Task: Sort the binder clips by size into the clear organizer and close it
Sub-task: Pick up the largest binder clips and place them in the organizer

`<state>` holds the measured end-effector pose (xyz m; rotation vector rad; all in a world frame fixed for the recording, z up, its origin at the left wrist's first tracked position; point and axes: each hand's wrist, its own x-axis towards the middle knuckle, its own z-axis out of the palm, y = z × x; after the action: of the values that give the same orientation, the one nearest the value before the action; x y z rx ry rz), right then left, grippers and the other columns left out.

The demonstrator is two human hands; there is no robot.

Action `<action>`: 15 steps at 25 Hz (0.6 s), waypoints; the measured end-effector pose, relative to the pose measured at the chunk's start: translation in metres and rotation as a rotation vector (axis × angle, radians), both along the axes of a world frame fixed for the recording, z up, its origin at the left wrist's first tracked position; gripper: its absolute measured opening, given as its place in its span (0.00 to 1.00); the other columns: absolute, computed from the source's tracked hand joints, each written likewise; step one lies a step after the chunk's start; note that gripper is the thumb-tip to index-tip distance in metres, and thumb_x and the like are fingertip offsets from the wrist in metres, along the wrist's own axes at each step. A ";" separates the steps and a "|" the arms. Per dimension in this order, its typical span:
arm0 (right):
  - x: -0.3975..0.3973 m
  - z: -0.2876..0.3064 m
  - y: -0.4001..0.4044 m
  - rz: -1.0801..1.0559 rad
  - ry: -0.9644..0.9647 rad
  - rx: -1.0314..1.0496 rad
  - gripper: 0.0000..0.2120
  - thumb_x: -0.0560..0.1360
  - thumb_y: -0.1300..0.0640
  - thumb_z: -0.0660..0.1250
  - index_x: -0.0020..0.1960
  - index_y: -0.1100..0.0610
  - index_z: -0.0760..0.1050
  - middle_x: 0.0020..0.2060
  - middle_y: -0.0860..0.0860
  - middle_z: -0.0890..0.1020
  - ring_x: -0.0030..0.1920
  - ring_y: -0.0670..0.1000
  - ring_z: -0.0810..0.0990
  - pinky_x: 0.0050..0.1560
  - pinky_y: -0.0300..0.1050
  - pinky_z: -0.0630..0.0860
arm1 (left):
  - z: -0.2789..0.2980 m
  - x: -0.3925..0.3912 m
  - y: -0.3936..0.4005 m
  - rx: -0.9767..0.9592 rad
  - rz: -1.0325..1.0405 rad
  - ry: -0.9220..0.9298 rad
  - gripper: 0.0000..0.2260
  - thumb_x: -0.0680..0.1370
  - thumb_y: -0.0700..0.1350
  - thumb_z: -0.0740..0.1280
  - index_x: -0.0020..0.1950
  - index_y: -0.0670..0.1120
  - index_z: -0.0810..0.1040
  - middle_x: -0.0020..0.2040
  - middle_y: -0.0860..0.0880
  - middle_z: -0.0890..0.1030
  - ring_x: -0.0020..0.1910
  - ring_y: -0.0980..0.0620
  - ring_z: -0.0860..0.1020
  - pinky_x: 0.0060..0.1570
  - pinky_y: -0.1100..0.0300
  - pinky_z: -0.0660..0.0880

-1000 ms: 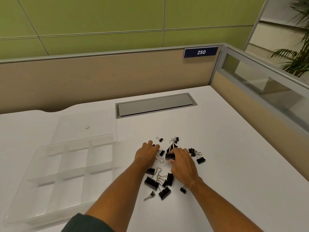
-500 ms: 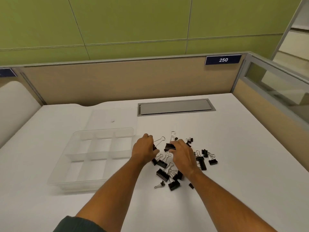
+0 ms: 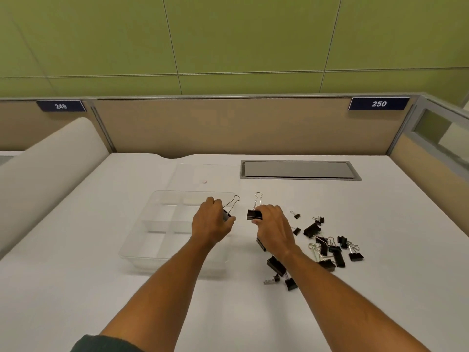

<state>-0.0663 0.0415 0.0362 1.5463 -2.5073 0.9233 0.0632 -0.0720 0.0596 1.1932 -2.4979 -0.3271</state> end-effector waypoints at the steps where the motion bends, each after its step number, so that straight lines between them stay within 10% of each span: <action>1: 0.007 0.001 -0.008 -0.001 -0.008 -0.003 0.11 0.76 0.61 0.68 0.57 0.60 0.76 0.51 0.55 0.79 0.53 0.55 0.75 0.52 0.46 0.76 | -0.001 0.008 -0.007 0.008 0.009 0.007 0.17 0.73 0.54 0.70 0.51 0.42 0.76 0.51 0.46 0.74 0.47 0.45 0.76 0.39 0.56 0.70; 15: 0.115 0.001 -0.120 -0.114 -0.057 0.084 0.10 0.77 0.58 0.67 0.57 0.59 0.75 0.51 0.53 0.73 0.43 0.56 0.79 0.43 0.47 0.78 | -0.012 0.121 -0.147 0.038 0.063 -0.073 0.19 0.75 0.56 0.67 0.57 0.43 0.75 0.55 0.44 0.75 0.52 0.44 0.76 0.47 0.52 0.74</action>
<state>0.0487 -0.0788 0.0375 1.3998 -2.6746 0.8699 0.1841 -0.2191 0.0481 1.3178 -2.5198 -0.3215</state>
